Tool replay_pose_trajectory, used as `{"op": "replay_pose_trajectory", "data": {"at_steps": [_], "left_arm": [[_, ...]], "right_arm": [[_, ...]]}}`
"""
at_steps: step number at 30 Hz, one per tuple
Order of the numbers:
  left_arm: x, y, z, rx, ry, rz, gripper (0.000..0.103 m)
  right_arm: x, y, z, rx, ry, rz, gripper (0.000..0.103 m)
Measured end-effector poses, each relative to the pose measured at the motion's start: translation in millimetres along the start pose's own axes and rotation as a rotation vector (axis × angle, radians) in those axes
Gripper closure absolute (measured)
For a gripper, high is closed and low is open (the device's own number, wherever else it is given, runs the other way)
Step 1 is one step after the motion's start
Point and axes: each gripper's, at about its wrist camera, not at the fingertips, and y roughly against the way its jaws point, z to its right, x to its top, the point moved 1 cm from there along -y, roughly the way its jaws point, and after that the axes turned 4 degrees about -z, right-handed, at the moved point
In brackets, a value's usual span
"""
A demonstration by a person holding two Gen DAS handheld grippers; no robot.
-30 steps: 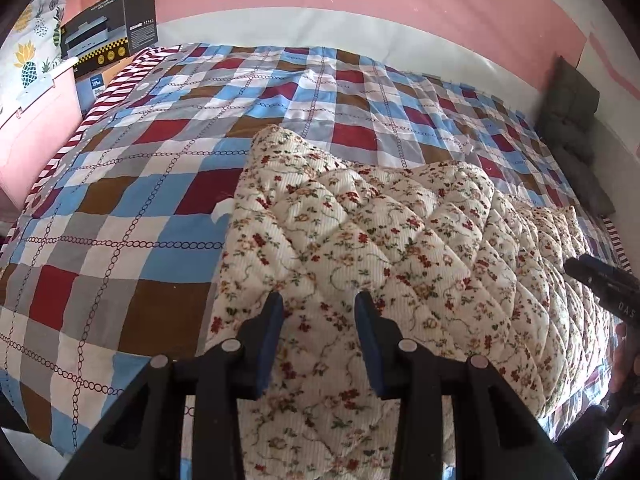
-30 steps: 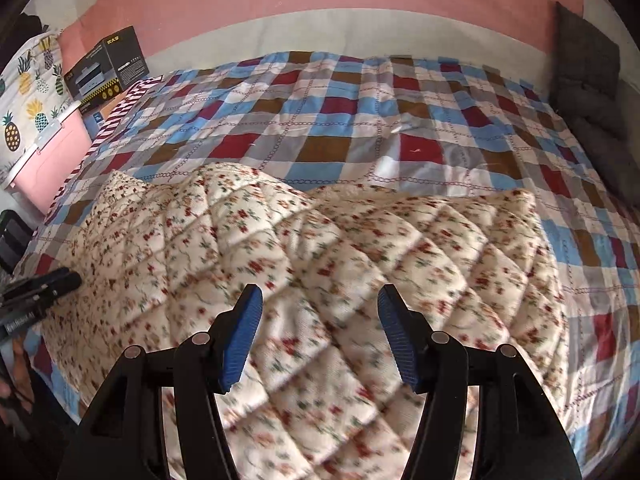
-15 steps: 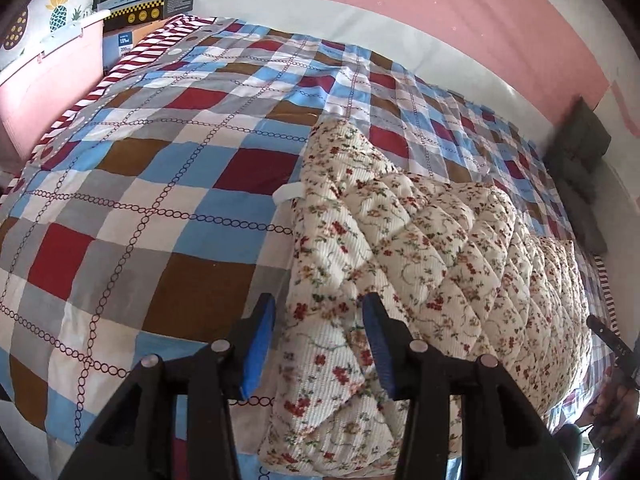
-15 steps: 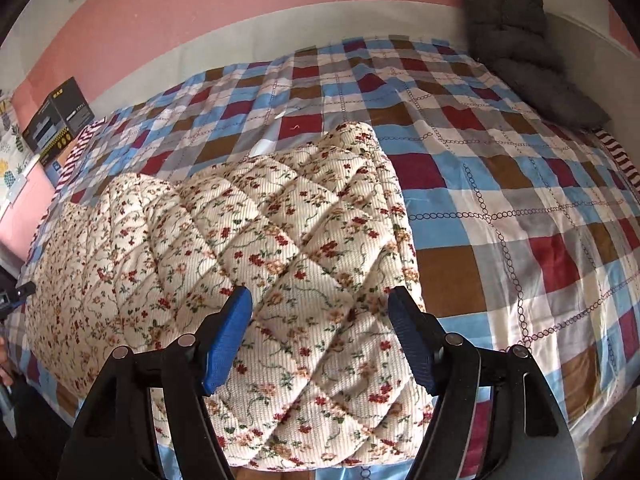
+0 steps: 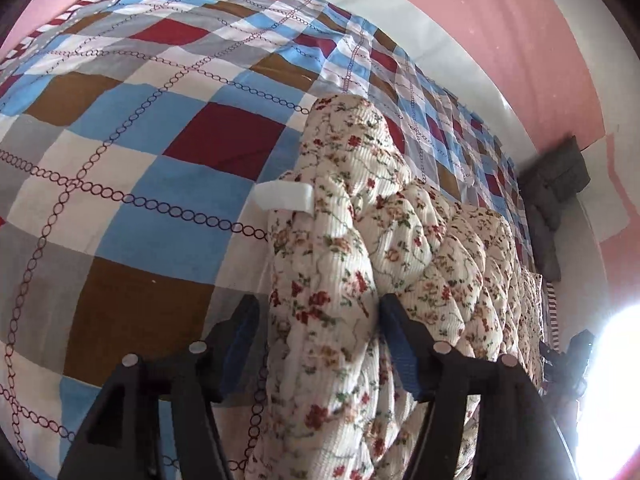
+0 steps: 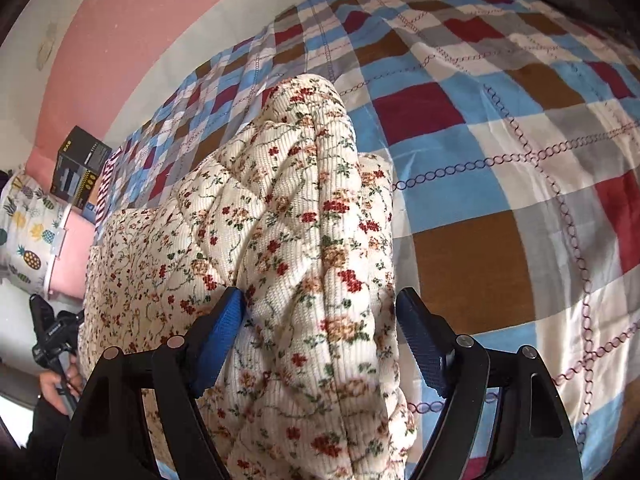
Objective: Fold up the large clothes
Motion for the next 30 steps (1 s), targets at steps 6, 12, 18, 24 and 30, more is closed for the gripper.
{"op": "replay_pose_trajectory", "data": {"at_steps": [6, 12, 18, 24, 30], "left_arm": [[2.0, -15.4, -15.2, -0.089, 0.059, -0.031, 0.022], [6.3, -23.2, -3.9, -0.075, 0.018, -0.048, 0.023], [-7.8, -21.6, -2.8, -0.114, 0.017, -0.057, 0.027], [-6.1, -32.6, 8.0, -0.050, -0.010, -0.059, 0.027], [-5.9, -34.0, 27.4, 0.064, -0.069, -0.050, 0.030]], "right_arm": [[4.6, -23.0, 20.5, 0.139, -0.067, -0.070, 0.013], [6.9, -31.7, 22.6, 0.163, -0.075, -0.109, 0.007], [1.1, -33.4, 12.0, 0.177, -0.014, -0.149, 0.020], [8.5, -47.0, 7.9, 0.144, 0.005, -0.148, 0.020], [8.5, -46.1, 2.5, 0.120, -0.002, -0.134, 0.021]]}}
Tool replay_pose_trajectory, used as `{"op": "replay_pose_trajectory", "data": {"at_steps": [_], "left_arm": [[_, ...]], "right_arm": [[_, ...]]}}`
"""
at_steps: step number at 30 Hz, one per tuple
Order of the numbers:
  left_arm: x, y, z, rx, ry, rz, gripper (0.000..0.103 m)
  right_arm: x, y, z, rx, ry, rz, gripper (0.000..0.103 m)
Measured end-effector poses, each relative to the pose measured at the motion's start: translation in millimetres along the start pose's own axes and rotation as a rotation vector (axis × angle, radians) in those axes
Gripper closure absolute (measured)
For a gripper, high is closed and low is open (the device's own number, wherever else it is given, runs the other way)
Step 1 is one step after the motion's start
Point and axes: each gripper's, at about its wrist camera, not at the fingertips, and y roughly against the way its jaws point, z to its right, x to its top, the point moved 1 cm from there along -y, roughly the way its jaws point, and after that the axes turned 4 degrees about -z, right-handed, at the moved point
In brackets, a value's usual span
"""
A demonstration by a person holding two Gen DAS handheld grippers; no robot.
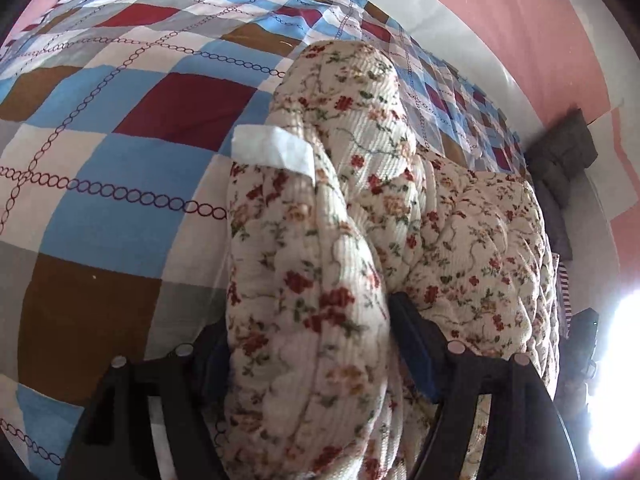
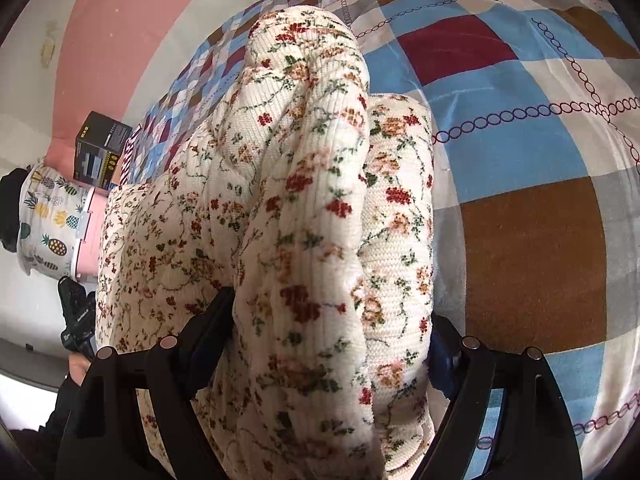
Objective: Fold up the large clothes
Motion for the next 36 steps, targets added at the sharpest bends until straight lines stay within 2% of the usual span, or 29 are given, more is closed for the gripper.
{"op": "replay_pose_trajectory", "data": {"at_steps": [3, 4, 6, 12, 19, 29, 36], "left_arm": [[-1.0, 5.2, 18.6, 0.086, -0.061, 0.013, 0.040], [-1.6, 6.5, 24.5, 0.116, -0.082, 0.016, 0.044], [-1.2, 8.1, 33.3, 0.159, -0.108, 0.017, 0.049], [-0.9, 27.1, 41.0, 0.187, -0.122, 0.031, 0.064], [-1.2, 64.1, 52.5, 0.138, -0.137, 0.095, 0.069], [-6.5, 122.4, 65.9, 0.100, -0.171, 0.167, 0.070], [-5.1, 148.3, 67.1, 0.081, -0.182, 0.204, 0.070]], "right_arm": [[-2.3, 2.7, -10.1, -0.030, -0.005, 0.005, 0.029], [-2.6, 3.7, -16.9, -0.037, -0.001, 0.009, 0.035], [-3.0, 6.8, -26.3, -0.070, 0.013, 0.013, 0.041], [-0.1, 18.1, -46.4, -0.138, 0.025, 0.027, 0.054], [-2.8, 55.4, -72.6, -0.129, 0.071, 0.087, 0.061], [-20.5, 86.9, -99.6, -0.097, 0.111, 0.139, 0.062], [-23.5, 105.2, -113.7, -0.084, 0.131, 0.174, 0.062]]}}
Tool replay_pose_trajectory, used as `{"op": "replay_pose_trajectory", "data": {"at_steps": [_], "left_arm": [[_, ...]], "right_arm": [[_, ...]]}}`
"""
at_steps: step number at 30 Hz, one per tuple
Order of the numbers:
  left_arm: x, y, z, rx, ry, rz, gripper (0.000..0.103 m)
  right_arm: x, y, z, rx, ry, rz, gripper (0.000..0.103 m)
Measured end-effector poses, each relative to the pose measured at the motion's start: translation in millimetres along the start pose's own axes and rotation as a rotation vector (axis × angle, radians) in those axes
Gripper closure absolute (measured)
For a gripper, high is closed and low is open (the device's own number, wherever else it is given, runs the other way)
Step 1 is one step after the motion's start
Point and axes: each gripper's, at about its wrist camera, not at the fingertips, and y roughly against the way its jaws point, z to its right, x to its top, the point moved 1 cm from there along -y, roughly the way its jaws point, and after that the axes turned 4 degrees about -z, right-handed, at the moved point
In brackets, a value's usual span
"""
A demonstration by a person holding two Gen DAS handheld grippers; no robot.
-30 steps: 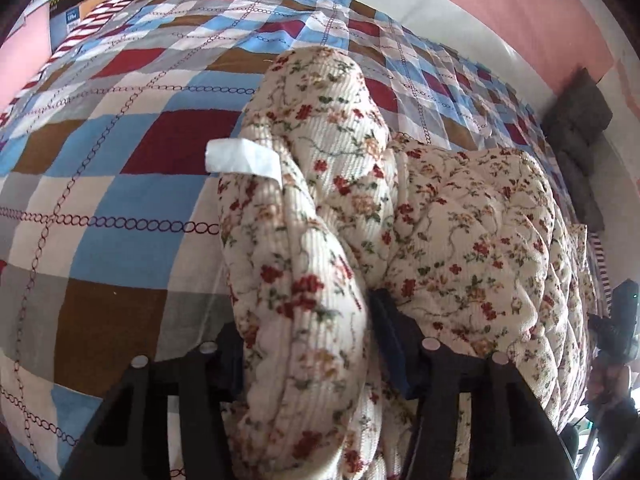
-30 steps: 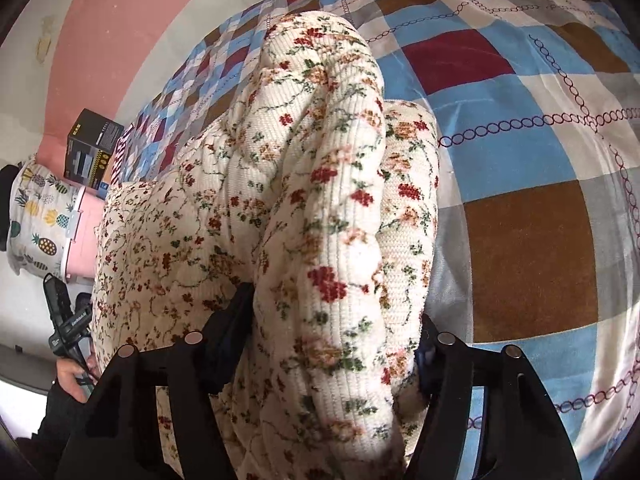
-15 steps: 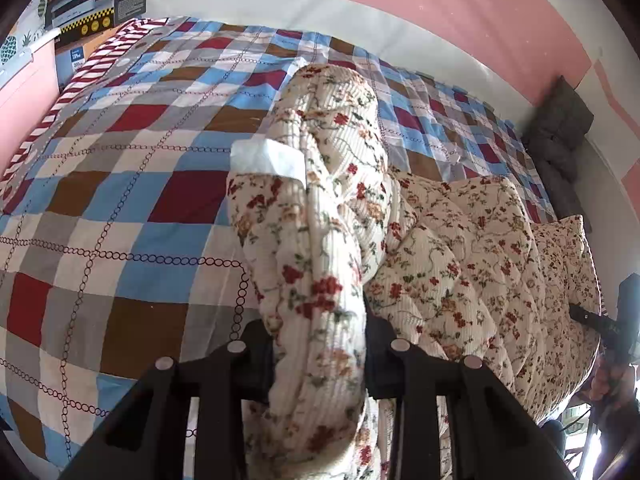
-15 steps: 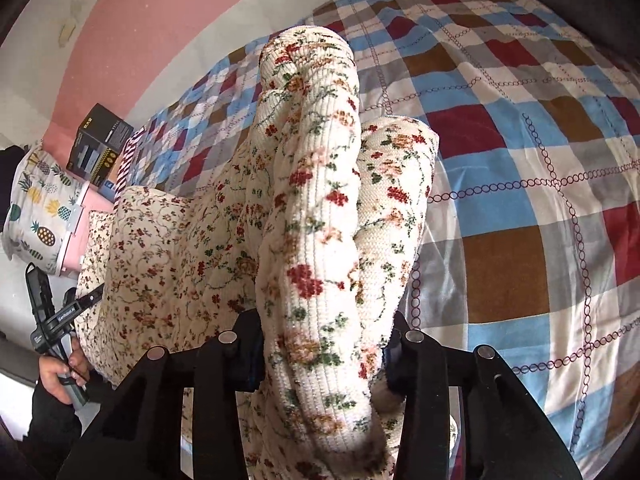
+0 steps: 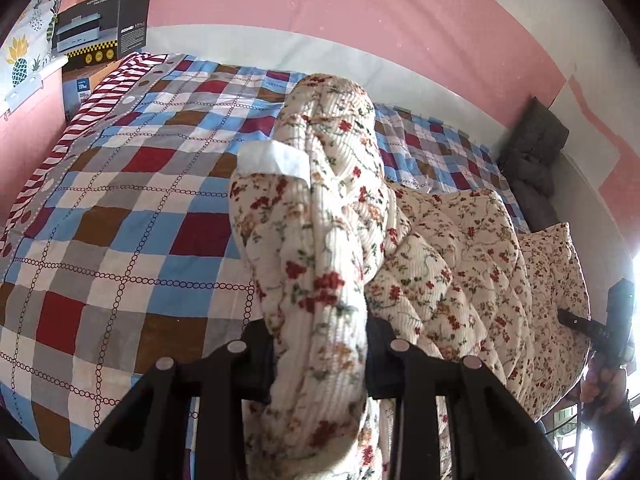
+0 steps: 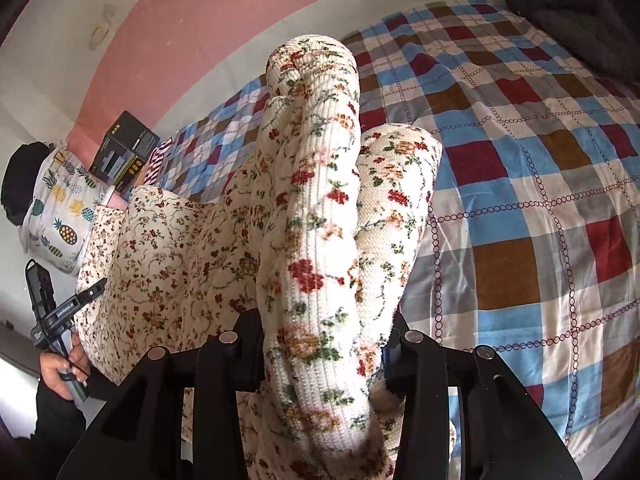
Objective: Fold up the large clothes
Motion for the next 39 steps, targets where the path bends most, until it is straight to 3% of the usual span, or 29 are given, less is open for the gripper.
{"op": "replay_pose_trajectory", "data": {"at_steps": [10, 19, 31, 39], "left_arm": [[31.7, 0.7, -19.6, 0.001, 0.010, 0.016, 0.070], [87.5, -21.2, -70.9, 0.023, 0.041, 0.029, 0.069], [181.6, -86.1, -145.1, 0.049, 0.063, 0.058, 0.069], [199.8, -156.8, -187.3, 0.082, 0.118, 0.027, 0.066]], "right_arm": [[16.0, -9.7, -13.1, 0.010, 0.014, 0.008, 0.062], [58.6, -64.2, -43.4, 0.041, 0.021, -0.008, 0.062], [136.9, -163.8, -84.8, 0.062, 0.000, -0.029, 0.061], [159.6, -232.6, -78.2, 0.049, -0.046, -0.061, 0.058]]}}
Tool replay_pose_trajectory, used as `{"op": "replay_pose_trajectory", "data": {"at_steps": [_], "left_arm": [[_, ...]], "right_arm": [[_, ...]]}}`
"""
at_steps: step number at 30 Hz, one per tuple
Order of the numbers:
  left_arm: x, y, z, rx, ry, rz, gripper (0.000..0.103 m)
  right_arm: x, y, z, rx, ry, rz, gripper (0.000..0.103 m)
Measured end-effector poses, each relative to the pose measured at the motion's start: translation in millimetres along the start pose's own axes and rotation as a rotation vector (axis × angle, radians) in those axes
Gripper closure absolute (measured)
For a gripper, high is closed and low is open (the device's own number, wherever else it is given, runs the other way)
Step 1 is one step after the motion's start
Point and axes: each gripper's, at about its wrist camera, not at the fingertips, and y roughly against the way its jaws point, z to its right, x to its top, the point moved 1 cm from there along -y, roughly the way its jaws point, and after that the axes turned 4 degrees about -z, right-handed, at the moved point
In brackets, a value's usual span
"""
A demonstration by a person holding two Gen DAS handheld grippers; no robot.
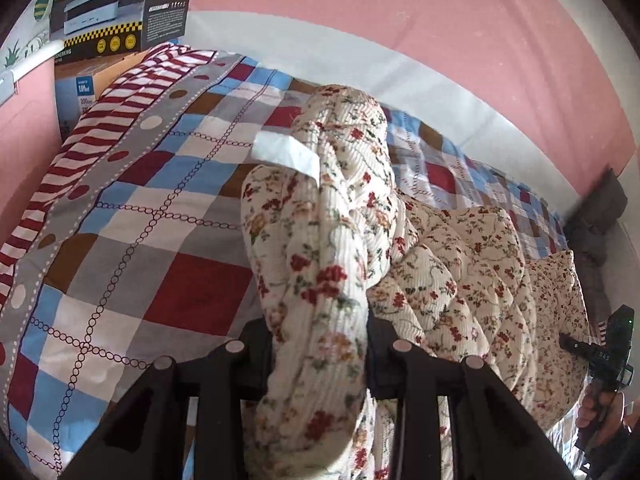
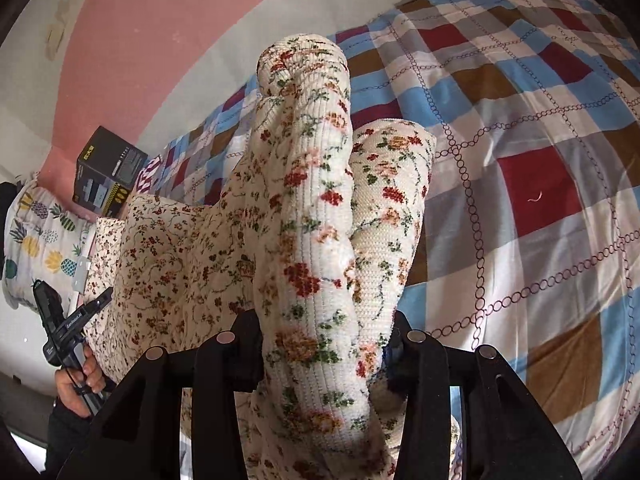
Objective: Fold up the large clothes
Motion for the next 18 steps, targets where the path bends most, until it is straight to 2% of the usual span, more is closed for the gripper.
{"op": "replay_pose_trajectory", "data": {"at_steps": [2, 4, 5, 6, 8, 10, 15, 16, 18], "left_arm": [[-3.7, -19.4, -15.2, 0.003, 0.046, -0.021, 0.063], [-8.3, -32.4, -33.6, -0.025, 0.110, -0.033, 0.051], [-9.9, -35.9, -40.9, -0.029, 0.129, -0.031, 0.046], [-11.0, -37.0, -46.7, -0.036, 0.144, -0.027, 0.041], [-11.8, -33.0, -53.0, -0.063, 0.161, -0.023, 0.040], [-11.7, -19.5, -54.8, -0.058, 0.170, 0.001, 0.041], [-15.7, 37.1, -62.8, -0.057, 0.250, 0.158, 0.042], [-17.3, 44.8, -54.6, -0.062, 0.237, 0.175, 0.042], [-19.9, 49.8, -21.2, -0.076, 0.137, 0.171, 0.042]], "right_arm": [[2.6, -10.6, 13.5, 0.001, -0.040, 0.002, 0.052], [2.6, -16.2, 28.0, 0.041, -0.098, -0.011, 0.042], [1.3, -16.9, 33.0, 0.046, -0.110, -0.012, 0.036], [0.9, -15.4, 33.6, 0.037, -0.109, -0.008, 0.034], [1.2, -7.4, 29.5, 0.011, -0.079, 0.005, 0.033], [3.7, 6.3, 20.9, -0.052, -0.043, 0.043, 0.033], [4.6, 53.5, -5.4, -0.200, 0.017, 0.225, 0.033], [4.3, 57.1, -15.0, -0.215, 0.047, 0.247, 0.033], [1.0, 52.3, -41.3, -0.236, 0.142, 0.254, 0.033]]}}
